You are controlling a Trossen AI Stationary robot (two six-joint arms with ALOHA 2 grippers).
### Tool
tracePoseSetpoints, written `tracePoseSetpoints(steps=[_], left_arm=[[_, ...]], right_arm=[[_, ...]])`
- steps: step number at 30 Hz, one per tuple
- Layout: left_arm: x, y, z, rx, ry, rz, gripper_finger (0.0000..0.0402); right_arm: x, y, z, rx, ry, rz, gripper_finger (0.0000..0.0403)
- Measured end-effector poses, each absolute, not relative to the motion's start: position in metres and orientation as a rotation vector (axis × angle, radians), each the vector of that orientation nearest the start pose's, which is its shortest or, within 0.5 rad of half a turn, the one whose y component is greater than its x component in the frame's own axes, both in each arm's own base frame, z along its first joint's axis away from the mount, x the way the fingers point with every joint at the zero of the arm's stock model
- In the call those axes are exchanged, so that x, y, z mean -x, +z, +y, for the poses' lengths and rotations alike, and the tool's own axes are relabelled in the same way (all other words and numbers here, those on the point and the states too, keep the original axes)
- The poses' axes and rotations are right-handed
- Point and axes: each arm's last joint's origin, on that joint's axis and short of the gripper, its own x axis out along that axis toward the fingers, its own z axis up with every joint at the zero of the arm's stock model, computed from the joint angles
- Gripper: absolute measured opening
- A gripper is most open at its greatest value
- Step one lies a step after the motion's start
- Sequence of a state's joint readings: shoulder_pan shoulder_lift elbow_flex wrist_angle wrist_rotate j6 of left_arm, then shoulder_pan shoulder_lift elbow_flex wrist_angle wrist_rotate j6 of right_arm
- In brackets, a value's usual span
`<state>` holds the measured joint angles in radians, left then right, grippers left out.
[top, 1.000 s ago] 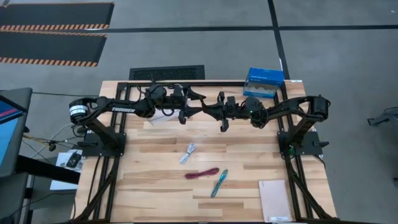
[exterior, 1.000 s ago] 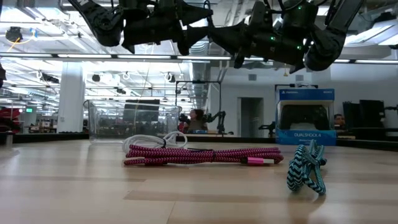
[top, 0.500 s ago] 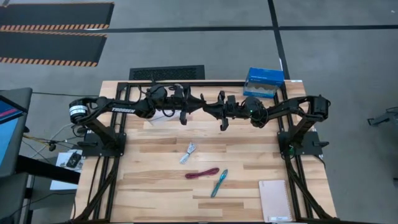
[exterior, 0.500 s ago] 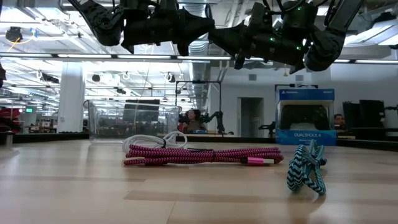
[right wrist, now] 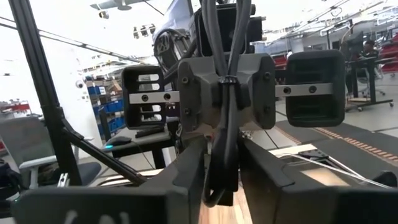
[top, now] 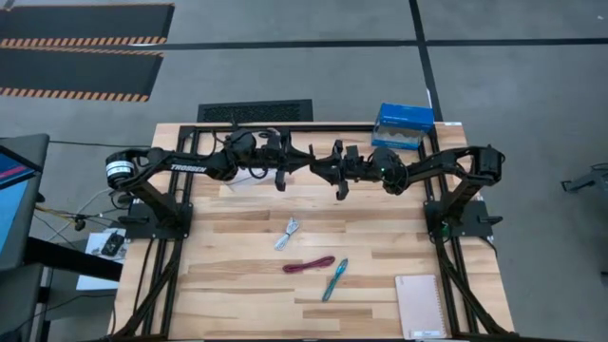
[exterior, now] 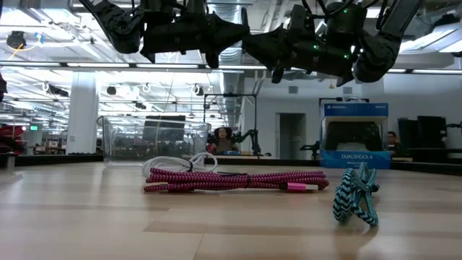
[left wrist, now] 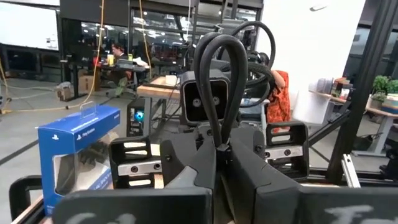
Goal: Pick and place USB-C Cables
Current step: Put the black charger cable into the transparent bin
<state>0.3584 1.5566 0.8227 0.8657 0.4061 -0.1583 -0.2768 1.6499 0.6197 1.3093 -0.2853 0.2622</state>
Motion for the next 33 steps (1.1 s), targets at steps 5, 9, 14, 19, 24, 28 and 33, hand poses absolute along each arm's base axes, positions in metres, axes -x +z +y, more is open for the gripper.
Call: tracePoseSetpoints(steps=[5,9,14,19,24,28,33], left_arm=[[-0.31,0.268,0.106,0.122,-0.054,-0.129,0.0001],[-0.301,0.277,0.107,0.121,-0.039,-0.113,0.0],[-0.289,0.287,0.104,0.105,-0.025,-0.066,0.0],[-0.272,0.298,0.099,0.073,0.031,0.012,0.0],[-0.251,0.307,0.093,0.046,0.128,0.087,0.0],[-0.234,0.311,0.089,0.027,0.23,0.169,0.0],[-0.217,0.31,0.088,0.019,0.301,0.265,0.0]], right_arm=[[-0.295,0.224,-0.079,-0.184,0.05,-0.243,0.0154],[-0.285,0.235,-0.082,-0.19,0.058,-0.186,0.0169],[-0.268,0.255,-0.082,-0.16,0.049,-0.144,0.0179],[-0.246,0.276,-0.075,-0.11,0.041,-0.107,0.0179],[-0.221,0.293,-0.066,-0.077,0.035,-0.083,0.0173],[-0.202,0.301,-0.061,-0.059,0.003,-0.05,0.0169],[-0.179,0.308,-0.053,-0.042,-0.003,-0.015,0.0166]])
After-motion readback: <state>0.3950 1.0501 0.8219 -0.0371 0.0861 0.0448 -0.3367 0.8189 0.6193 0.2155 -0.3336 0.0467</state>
